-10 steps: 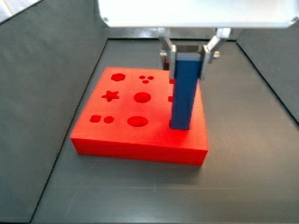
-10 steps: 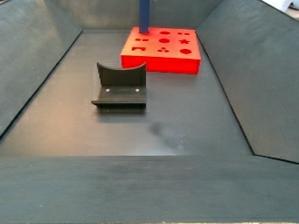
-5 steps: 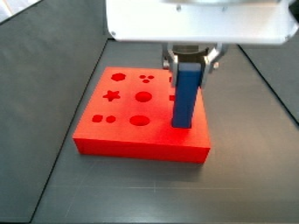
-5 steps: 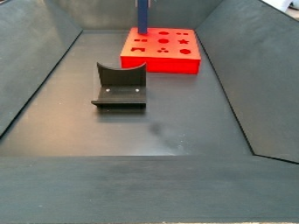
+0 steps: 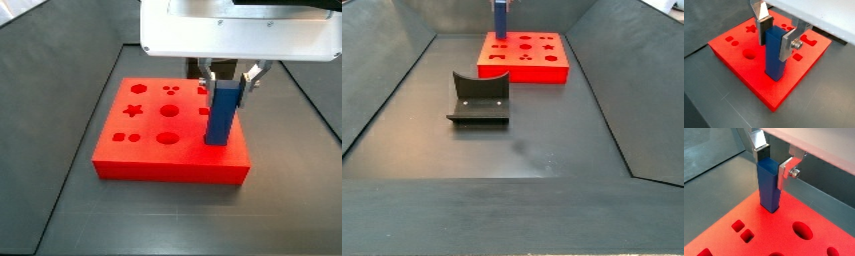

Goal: Pick up the rectangle object. Move up. Move to above the board. Insert the rectangle object.
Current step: Insert the rectangle object.

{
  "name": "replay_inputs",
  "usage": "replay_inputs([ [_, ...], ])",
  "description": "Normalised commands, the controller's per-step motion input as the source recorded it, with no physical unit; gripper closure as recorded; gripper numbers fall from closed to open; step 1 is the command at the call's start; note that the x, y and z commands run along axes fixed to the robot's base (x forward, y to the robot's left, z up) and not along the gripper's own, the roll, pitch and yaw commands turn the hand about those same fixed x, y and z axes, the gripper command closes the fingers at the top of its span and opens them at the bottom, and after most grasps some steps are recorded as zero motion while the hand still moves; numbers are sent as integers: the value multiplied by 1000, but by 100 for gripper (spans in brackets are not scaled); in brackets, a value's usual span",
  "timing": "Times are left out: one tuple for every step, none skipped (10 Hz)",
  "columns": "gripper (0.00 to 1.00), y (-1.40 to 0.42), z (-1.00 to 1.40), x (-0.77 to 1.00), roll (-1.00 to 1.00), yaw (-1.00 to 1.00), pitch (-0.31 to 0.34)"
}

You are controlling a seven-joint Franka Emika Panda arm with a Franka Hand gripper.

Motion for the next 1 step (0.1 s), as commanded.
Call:
replay_inputs([
  [100,-146,-103,26,41,20,-30],
])
